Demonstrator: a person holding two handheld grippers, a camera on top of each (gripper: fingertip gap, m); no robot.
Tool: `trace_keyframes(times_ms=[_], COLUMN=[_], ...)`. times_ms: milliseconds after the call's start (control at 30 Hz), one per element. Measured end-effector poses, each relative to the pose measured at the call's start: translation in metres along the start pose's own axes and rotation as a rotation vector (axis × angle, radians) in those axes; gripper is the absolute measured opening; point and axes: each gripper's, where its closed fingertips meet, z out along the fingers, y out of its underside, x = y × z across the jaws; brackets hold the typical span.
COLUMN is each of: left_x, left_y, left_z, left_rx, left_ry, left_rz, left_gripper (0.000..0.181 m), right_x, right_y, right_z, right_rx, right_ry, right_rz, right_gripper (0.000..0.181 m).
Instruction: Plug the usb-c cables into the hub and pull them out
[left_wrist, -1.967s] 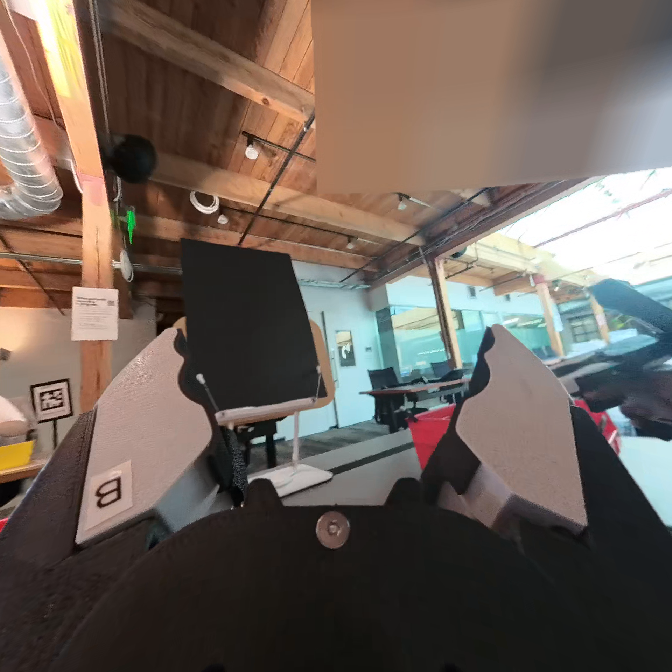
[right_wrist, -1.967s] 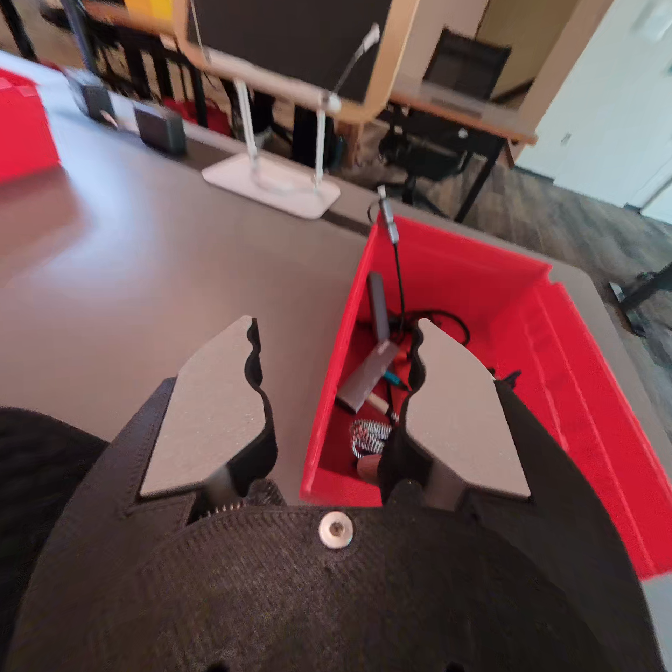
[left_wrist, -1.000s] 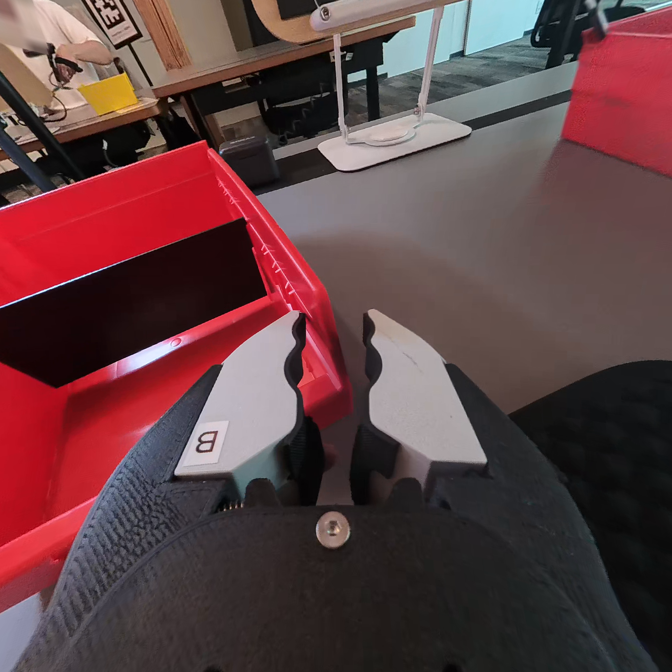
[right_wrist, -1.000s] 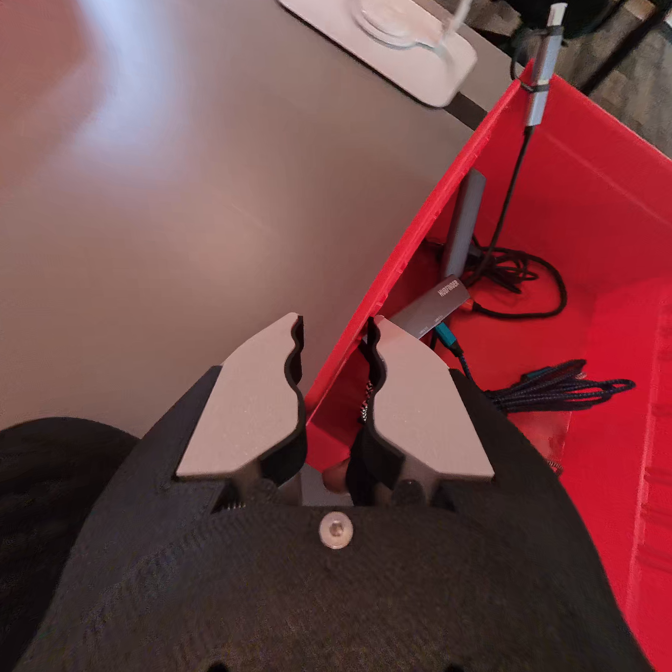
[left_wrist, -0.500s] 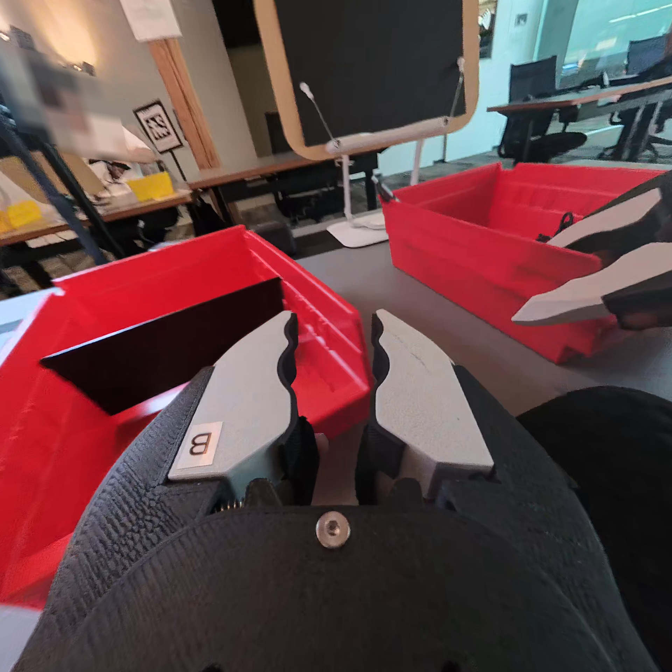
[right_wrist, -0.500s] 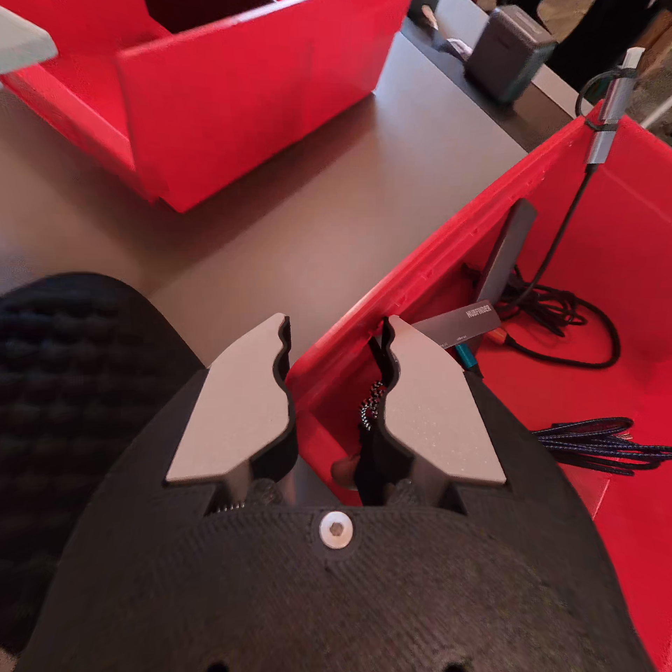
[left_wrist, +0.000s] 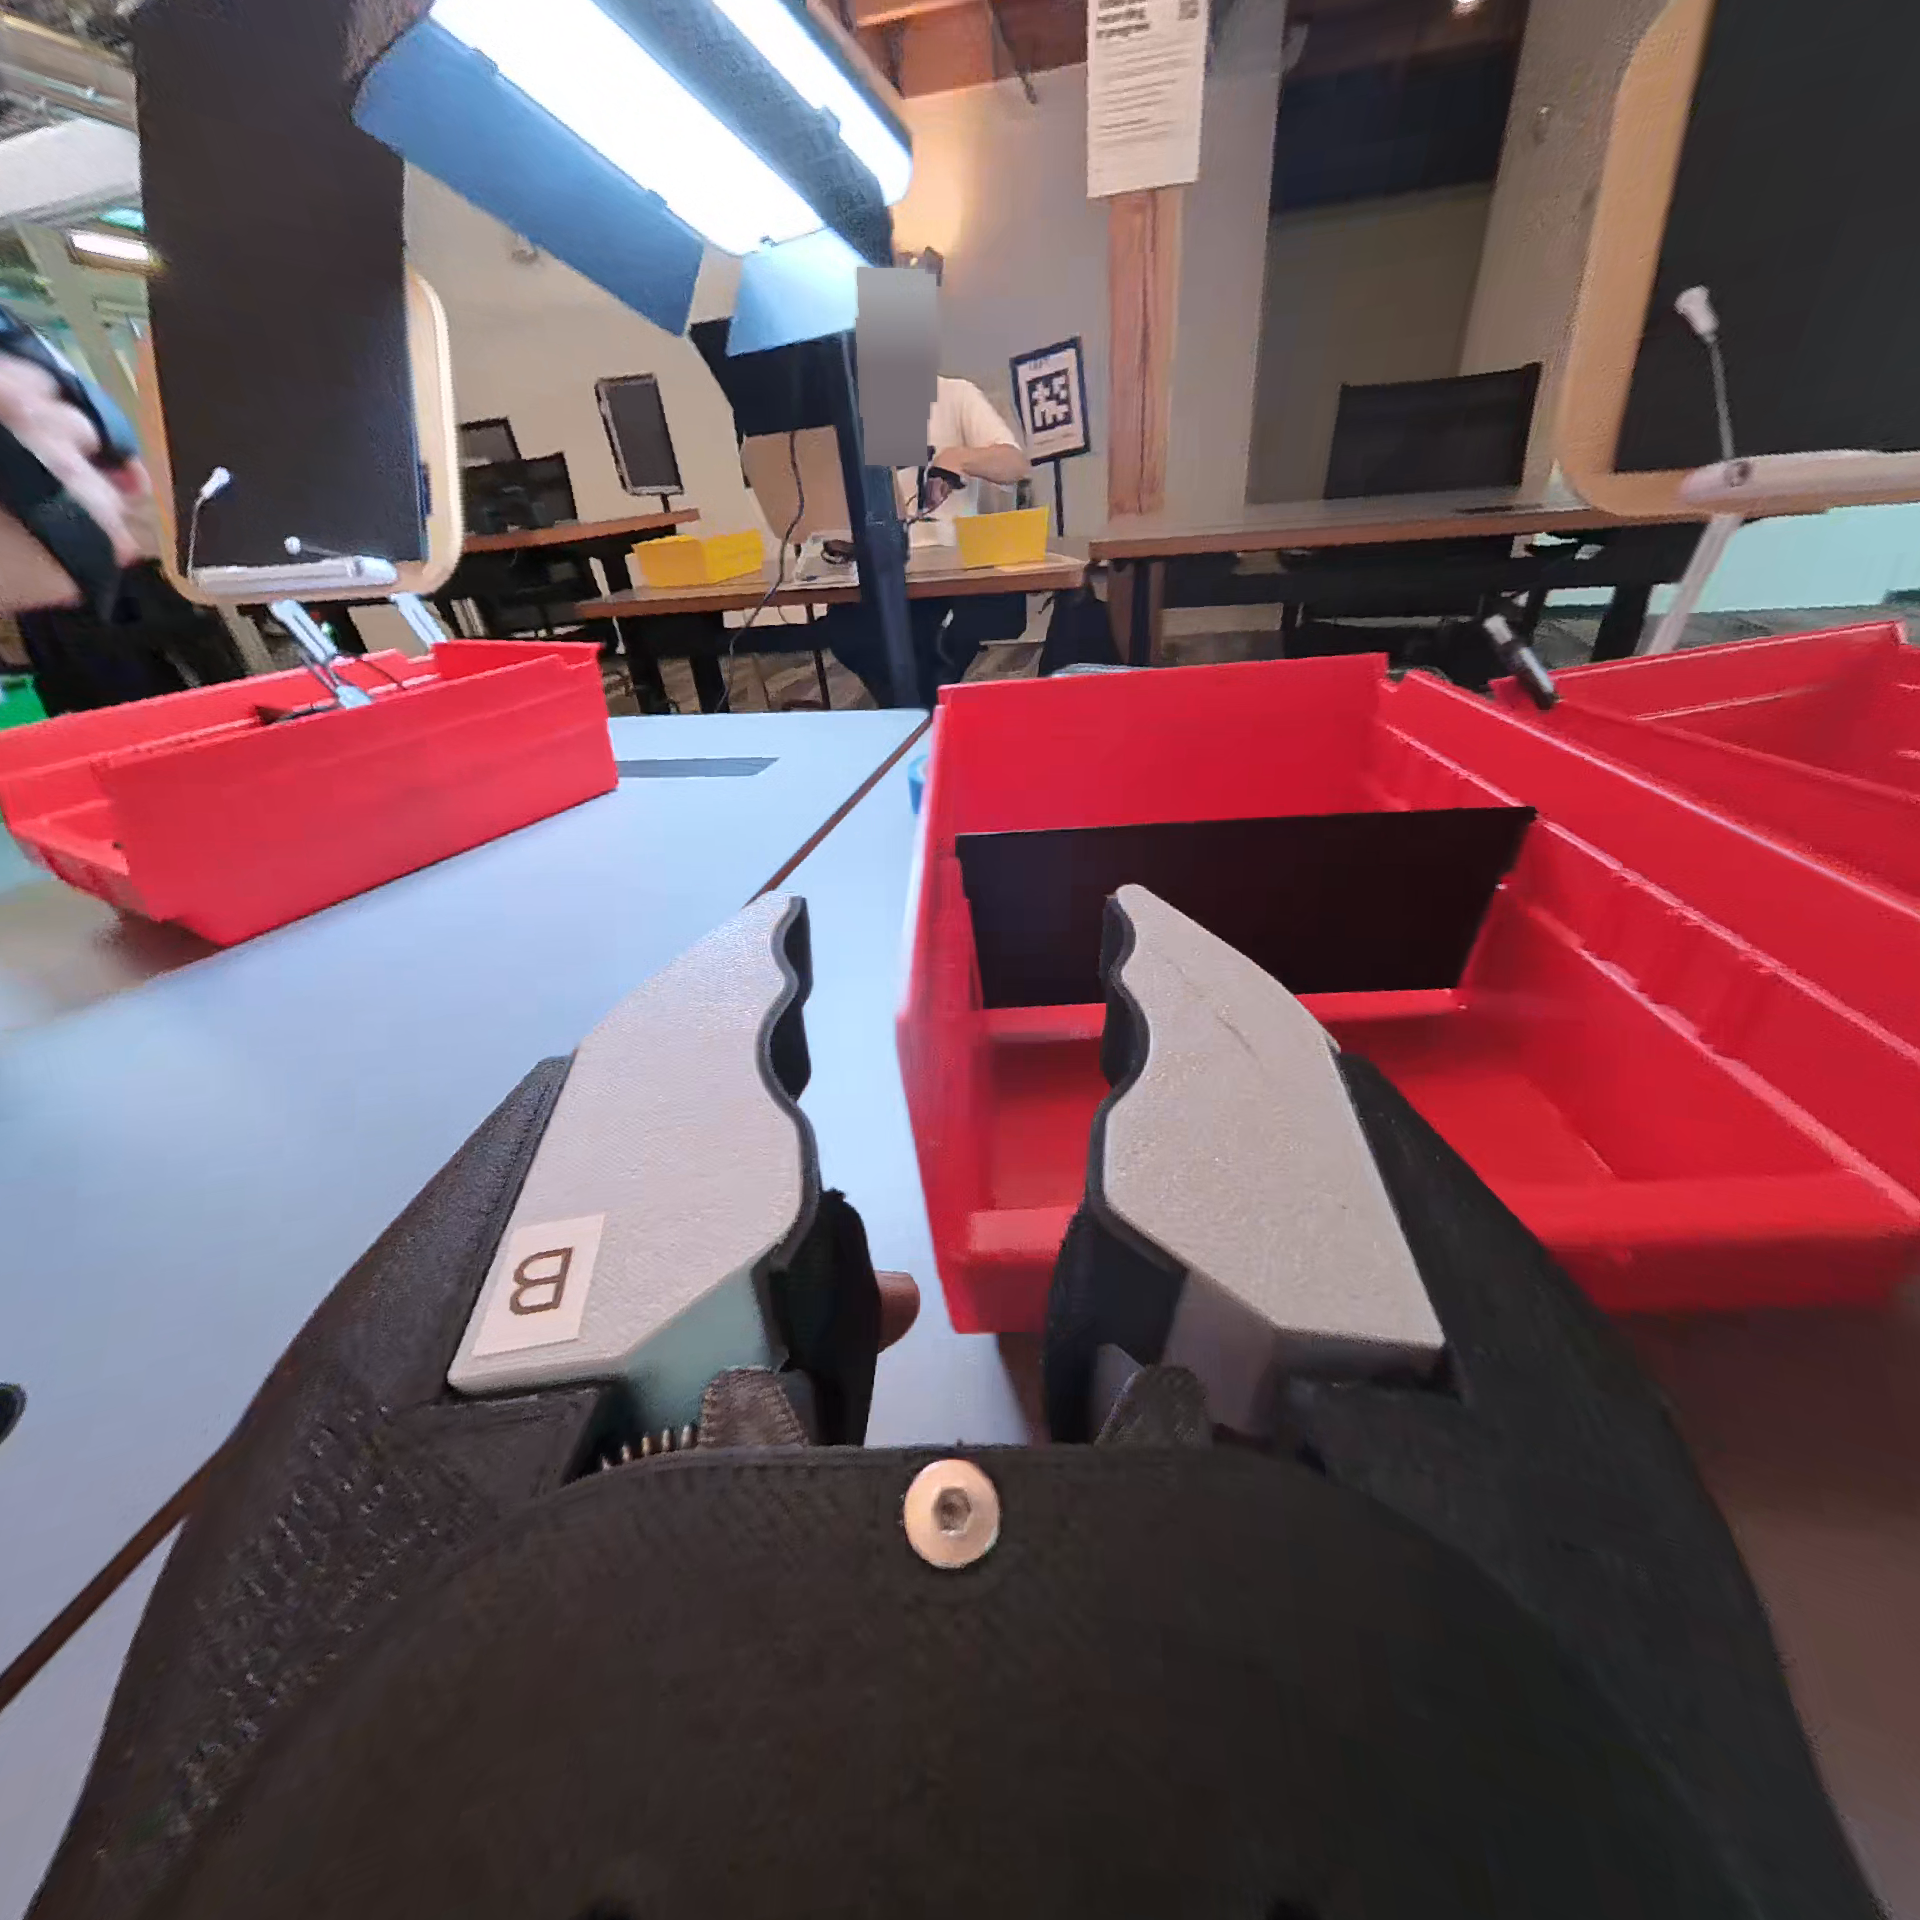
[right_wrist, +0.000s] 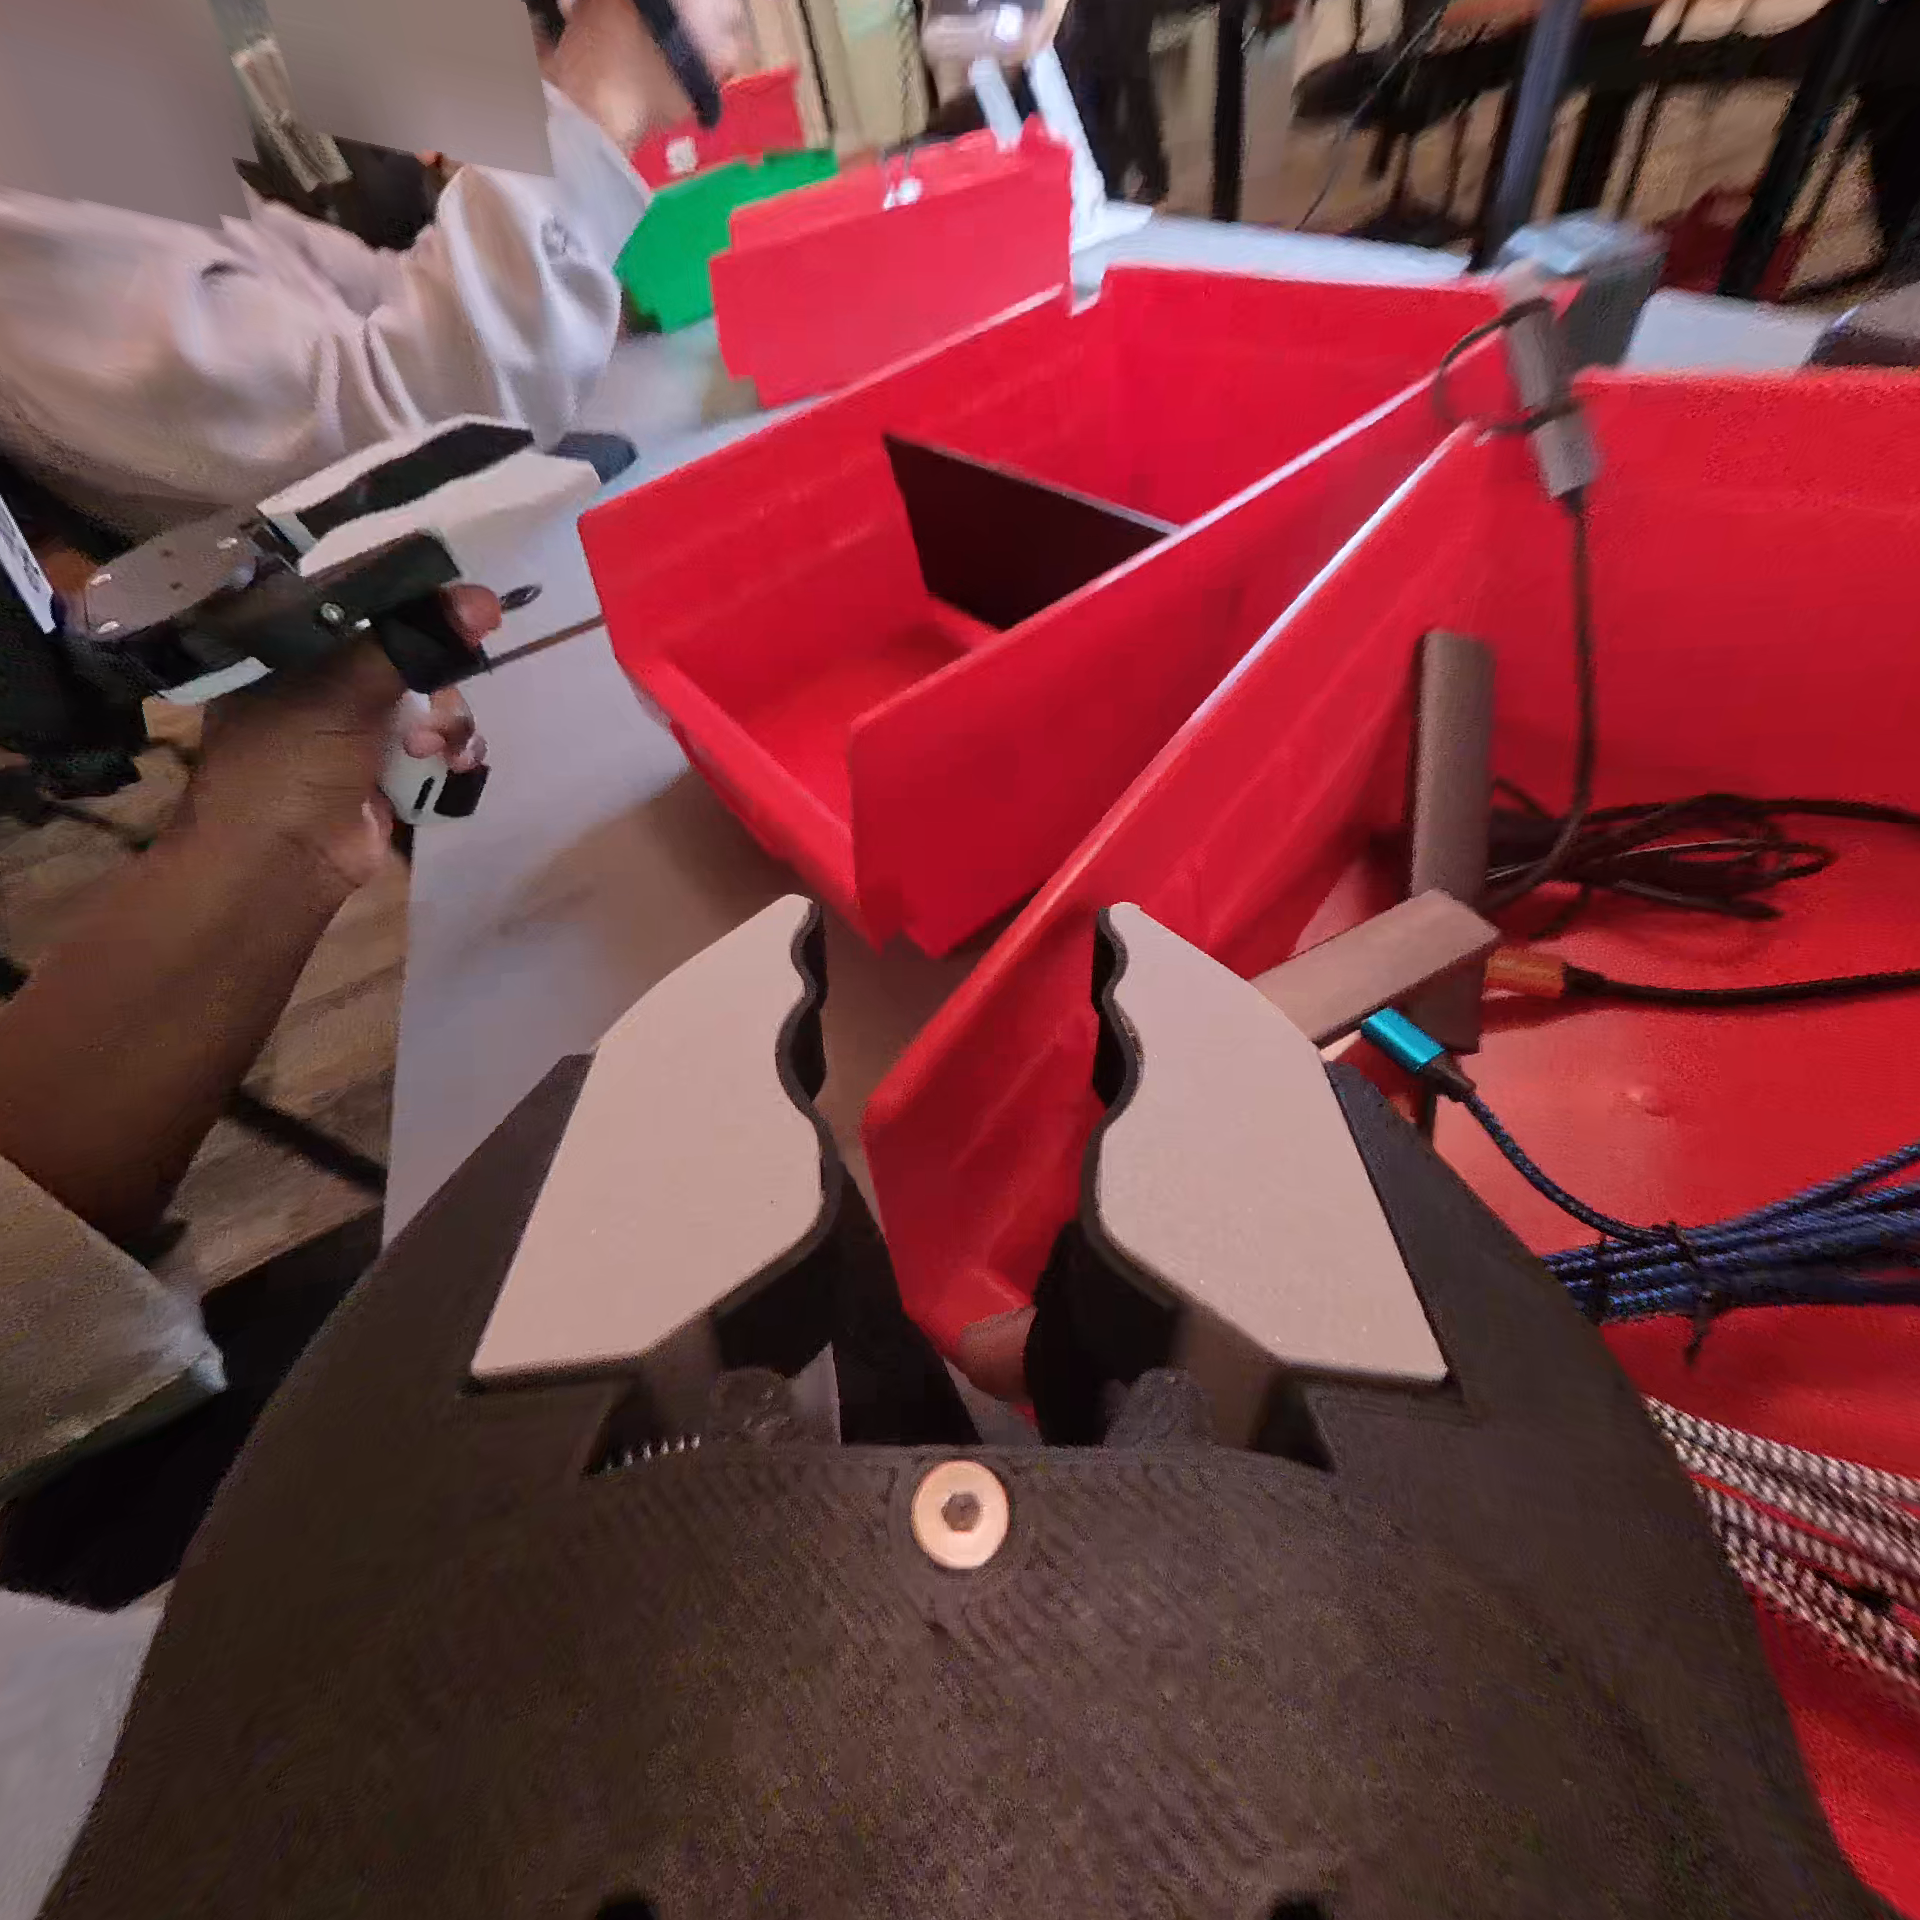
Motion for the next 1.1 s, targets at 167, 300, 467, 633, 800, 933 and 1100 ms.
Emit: trace_keyframes(times_ms=[167,300,467,633,800,933,1100], left_x=[0.000,0.002,0.009,0.018,0.039,0.021,0.020], left_y=[0.048,0.049,0.046,0.036,0.058,0.052,-0.027], left_z=[0.029,0.016,-0.035,-0.059,-0.051,-0.052,-0.073], left_rx=[-0.244,-0.274,-0.288,-0.240,-0.375,-0.351,-0.024], left_ry=[0.149,0.151,0.119,0.159,0.361,0.150,0.058], left_rz=[0.002,0.065,0.044,-0.055,-0.209,0.017,-0.016], left_gripper=[0.010,0.003,0.003,0.035,0.040,0.012,0.009], right_x=[-0.015,-0.040,-0.059,-0.060,-0.055,-0.041,-0.058], right_y=[-0.009,-0.009,0.015,0.024,0.038,0.034,-0.005], right_z=[-0.010,-0.008,0.011,0.025,0.044,0.049,0.029], right_rx=[0.113,0.155,0.075,0.000,-0.142,-0.197,0.023], right_ry=[0.072,0.028,-0.034,0.066,0.116,0.198,0.185], right_rz=[-0.109,-0.186,-0.133,-0.186,-0.215,-0.321,-0.423], right_gripper=[0.043,0.033,0.034,0.057,0.058,0.022,0.020])
